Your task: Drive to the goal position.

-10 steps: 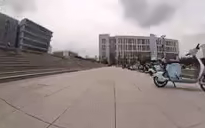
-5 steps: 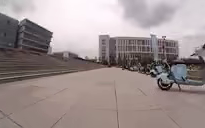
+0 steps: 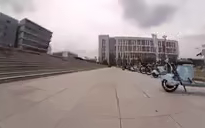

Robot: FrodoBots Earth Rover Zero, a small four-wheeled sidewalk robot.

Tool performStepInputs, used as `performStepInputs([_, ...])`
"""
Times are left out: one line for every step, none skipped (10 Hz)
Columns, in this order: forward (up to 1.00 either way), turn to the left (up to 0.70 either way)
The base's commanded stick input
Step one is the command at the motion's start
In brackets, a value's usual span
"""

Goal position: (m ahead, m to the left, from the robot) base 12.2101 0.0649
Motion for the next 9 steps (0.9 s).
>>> performStepInputs([0.45,0.0])
performStepInputs([0.45,0.0])
performStepInputs([0.45,0.0])
performStepInputs([0.45,0.0])
performStepInputs([0.45,0.0])
performStepInputs([0.45,0.0])
performStepInputs([0.45,0.0])
performStepInputs([0.45,0.0])
performStepInputs([0.45,0.0])
